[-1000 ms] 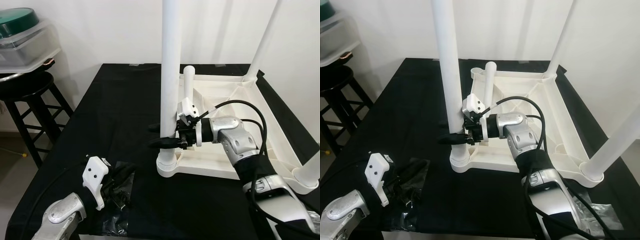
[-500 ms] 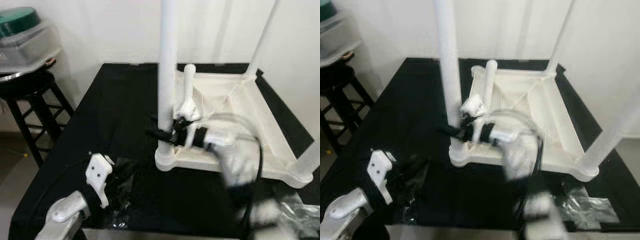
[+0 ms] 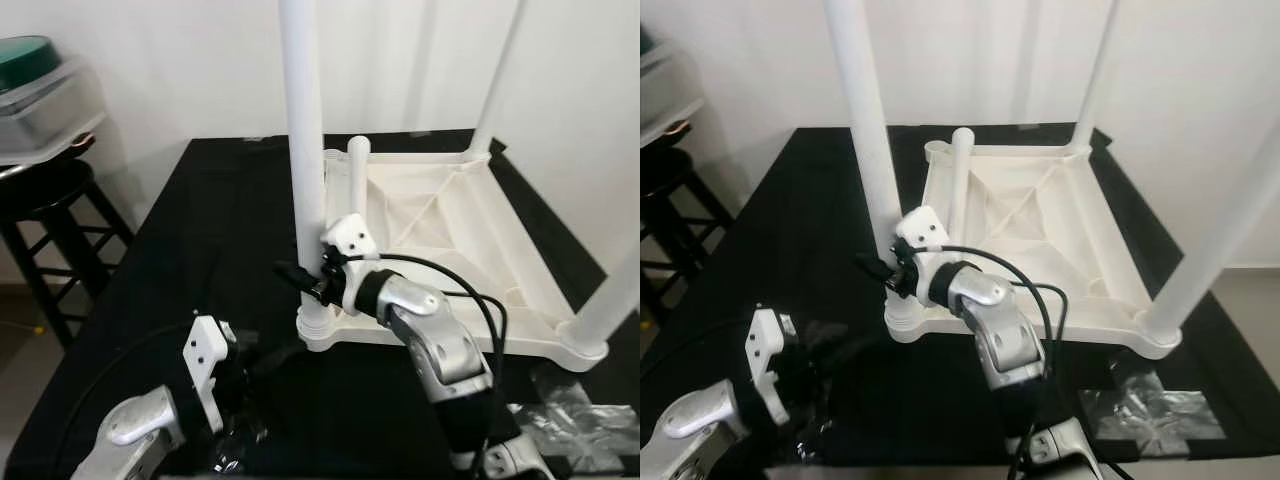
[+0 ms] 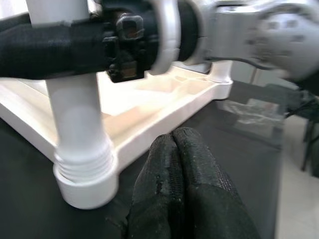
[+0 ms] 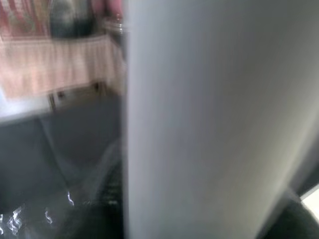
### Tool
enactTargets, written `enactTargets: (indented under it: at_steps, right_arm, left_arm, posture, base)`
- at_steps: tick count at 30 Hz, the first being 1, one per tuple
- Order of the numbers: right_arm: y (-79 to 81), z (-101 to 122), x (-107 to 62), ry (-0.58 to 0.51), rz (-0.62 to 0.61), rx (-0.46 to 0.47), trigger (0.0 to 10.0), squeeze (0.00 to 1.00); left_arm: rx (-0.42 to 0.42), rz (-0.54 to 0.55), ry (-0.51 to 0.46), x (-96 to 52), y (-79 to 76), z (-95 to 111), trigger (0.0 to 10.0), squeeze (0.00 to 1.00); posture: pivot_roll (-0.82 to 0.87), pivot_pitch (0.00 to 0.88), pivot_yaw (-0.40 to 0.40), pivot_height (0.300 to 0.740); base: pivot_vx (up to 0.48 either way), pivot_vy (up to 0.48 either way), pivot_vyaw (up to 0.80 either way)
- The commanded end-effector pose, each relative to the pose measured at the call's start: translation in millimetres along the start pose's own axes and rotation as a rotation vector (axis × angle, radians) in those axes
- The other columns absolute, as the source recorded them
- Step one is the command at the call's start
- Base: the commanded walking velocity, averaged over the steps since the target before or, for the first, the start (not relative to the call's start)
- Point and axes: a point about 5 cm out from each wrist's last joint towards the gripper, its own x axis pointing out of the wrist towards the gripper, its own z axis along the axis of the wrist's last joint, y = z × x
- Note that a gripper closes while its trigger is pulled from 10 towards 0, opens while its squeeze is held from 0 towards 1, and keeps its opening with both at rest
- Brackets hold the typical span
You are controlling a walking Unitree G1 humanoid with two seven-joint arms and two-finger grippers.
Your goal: Building children table
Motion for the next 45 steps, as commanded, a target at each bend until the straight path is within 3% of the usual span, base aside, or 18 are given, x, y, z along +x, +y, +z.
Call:
enactTargets:
  at_steps: [1,4,7,8,10,15,20,21,29,38,39,43,44,45]
  right_arm:
    - [-8.3,-16.7,-6.3,0.062,-0.003,0.034,10.0,1.00]
    - [-10.2,-8.7,-8.8,0.040,0.026,0.020,10.0,1.00]
    - [-14.6,1.9,-12.0,0.009,0.159,-0.045,10.0,1.00]
    - [-18.9,6.6,-13.0,0.002,0.229,-0.078,10.0,0.00]
    - [-26.9,10.8,-11.7,0.004,0.291,-0.100,10.0,0.00]
    - [-28.9,14.0,-7.0,0.000,0.375,-0.117,10.0,0.00]
    - [-30.2,16.3,-2.3,-0.016,0.395,-0.105,10.0,0.00]
    - [-31.6,16.0,-0.7,-0.021,0.394,-0.093,0.0,0.00]
    - [-35.4,5.6,-3.7,-0.021,0.393,-0.066,0.0,0.00]
    - [-35.5,-11.6,-23.7,-0.025,0.363,-0.038,0.0,0.00]
    - [-39.8,-15.0,-41.2,-0.001,0.291,-0.053,0.0,0.00]
    - [-42.4,-15.1,-48.4,0.015,0.239,-0.061,0.0,0.00]
    - [-34.8,-19.1,-47.4,0.031,0.153,-0.035,0.0,0.00]
    - [-34.8,-19.1,-47.4,0.031,0.153,-0.035,0.0,0.00]
  left_arm:
    - [-0.023,-0.029,0.020,-4.3,-2.4,-2.9,10.0,0.00]
    - [-0.021,-0.047,0.020,-5.5,-4.4,-3.3,10.0,0.00]
    - [-0.028,-0.080,0.017,-7.5,-7.5,-3.6,10.0,0.00]
    - [-0.040,-0.098,0.011,-10.4,-9.1,-3.1,10.0,0.00]
    - [-0.061,-0.131,0.011,-15.6,-11.9,-3.4,10.0,0.00]
    - [-0.126,-0.134,-0.047,-17.8,-12.3,-2.5,10.0,0.00]
    - [-0.186,-0.145,-0.105,-16.3,-11.5,0.1,10.0,0.00]
    - [-0.207,-0.151,-0.113,-14.4,-11.9,-1.5,10.0,0.00]
    - [-0.246,-0.158,-0.120,-11.9,-10.9,-4.8,10.0,0.00]
    - [-0.271,-0.153,-0.125,-12.4,-9.8,-3.7,10.0,0.00]
    - [-0.273,-0.138,-0.123,-13.0,-8.6,-3.0,10.0,0.00]
    - [-0.273,-0.125,-0.125,-13.6,-7.6,-2.5,10.0,0.00]
    - [-0.266,-0.118,-0.122,-14.2,-7.1,-2.3,10.0,0.00]
    - [-0.266,-0.118,-0.122,-14.2,-7.1,-2.3,10.0,0.00]
  posture:
    - [0.00,0.082,-0.005,0.740]
    - [0.00,0.082,-0.005,0.740]
    - [0.00,0.076,-0.011,0.740]
    - [0.00,0.072,-0.019,0.740]
    - [0.00,0.070,-0.021,0.740]
    - [0.01,0.064,-0.025,0.740]
    - [0.01,0.054,-0.029,0.740]
    - [0.01,0.052,-0.031,0.740]
    - [0.01,0.055,-0.038,0.740]
    - [0.00,0.073,-0.033,0.740]
    - [-0.02,0.087,-0.032,0.740]
    - [-0.03,0.089,-0.032,0.740]
    - [-0.03,0.099,-0.037,0.740]
    - [-0.03,0.099,-0.037,0.740]
  base:
    - [0.000,0.000,0.00]
    - [0.000,0.000,0.00]
    - [0.000,0.000,0.00]
    - [0.000,0.000,0.00]
    - [0.000,0.000,0.00]
    - [0.000,0.000,0.00]
    - [0.000,0.000,0.00]
    - [0.000,0.000,0.00]
    - [0.000,0.000,0.00]
    - [0.000,0.000,0.00]
    - [0.000,0.000,0.00]
    - [0.000,0.000,0.00]
    - [0.000,0.000,0.00]
    - [0.000,0.000,0.00]
